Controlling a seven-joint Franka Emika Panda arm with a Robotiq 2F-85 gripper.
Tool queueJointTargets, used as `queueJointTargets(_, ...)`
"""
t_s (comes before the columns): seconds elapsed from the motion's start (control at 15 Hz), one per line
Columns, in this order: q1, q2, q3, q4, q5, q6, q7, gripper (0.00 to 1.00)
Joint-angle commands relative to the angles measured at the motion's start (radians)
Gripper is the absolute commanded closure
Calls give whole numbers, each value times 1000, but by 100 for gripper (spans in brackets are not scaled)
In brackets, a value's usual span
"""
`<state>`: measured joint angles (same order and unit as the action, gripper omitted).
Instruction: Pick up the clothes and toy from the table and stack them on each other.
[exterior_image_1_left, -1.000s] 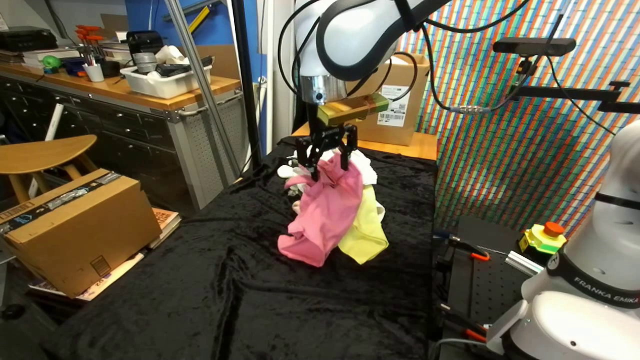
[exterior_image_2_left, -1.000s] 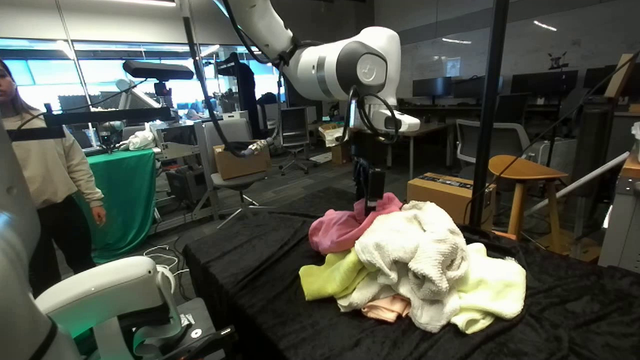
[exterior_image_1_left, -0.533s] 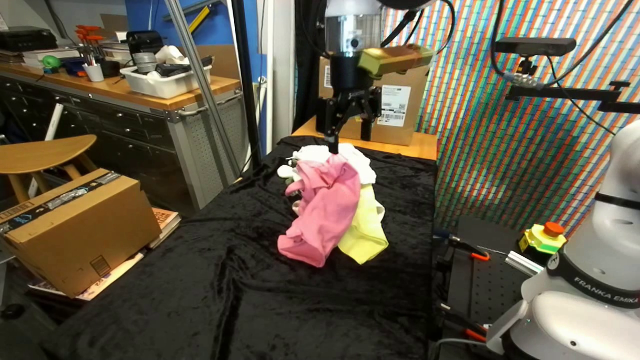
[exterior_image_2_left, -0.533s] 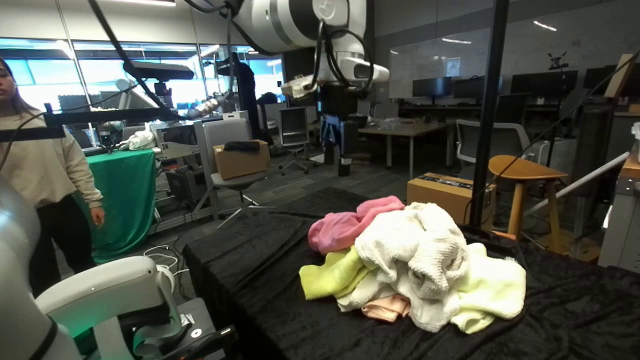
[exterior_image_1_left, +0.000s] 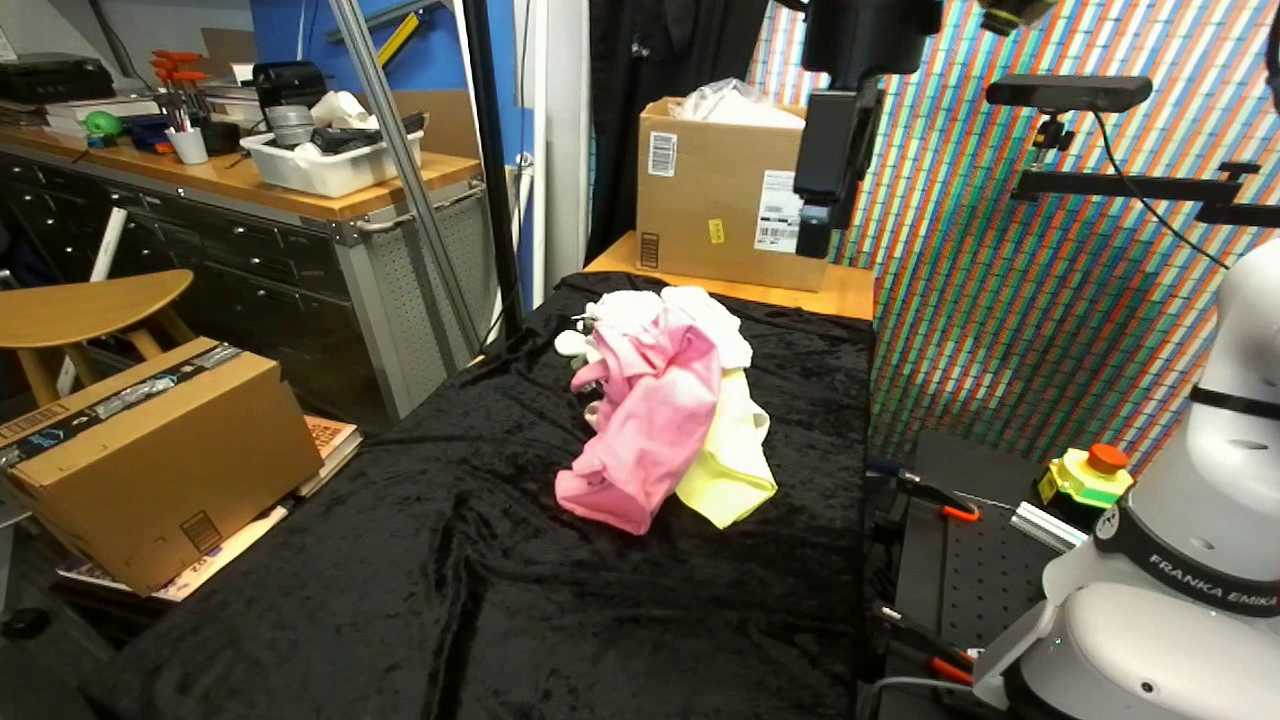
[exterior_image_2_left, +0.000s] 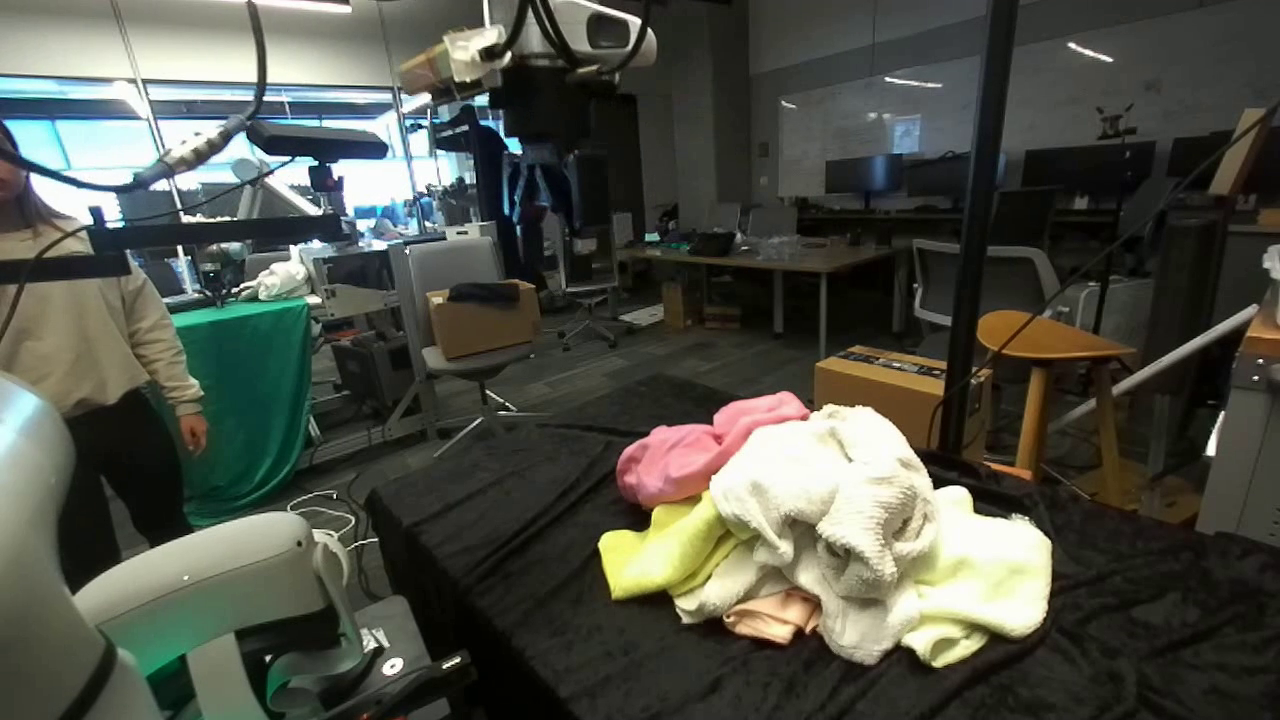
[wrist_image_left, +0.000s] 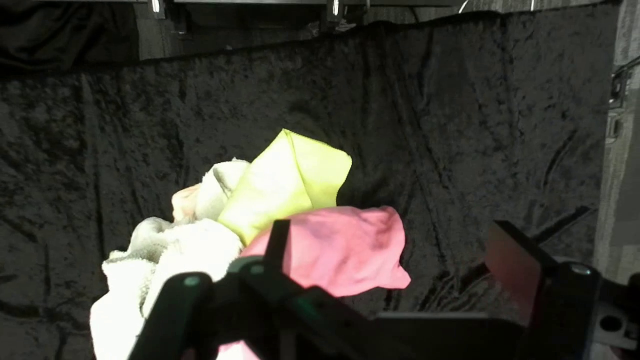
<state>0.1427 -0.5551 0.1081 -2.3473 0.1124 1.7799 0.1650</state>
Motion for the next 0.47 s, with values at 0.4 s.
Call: queueJointTargets(0.4, 1, -203, 9, -121, 6, -7, -92, 0)
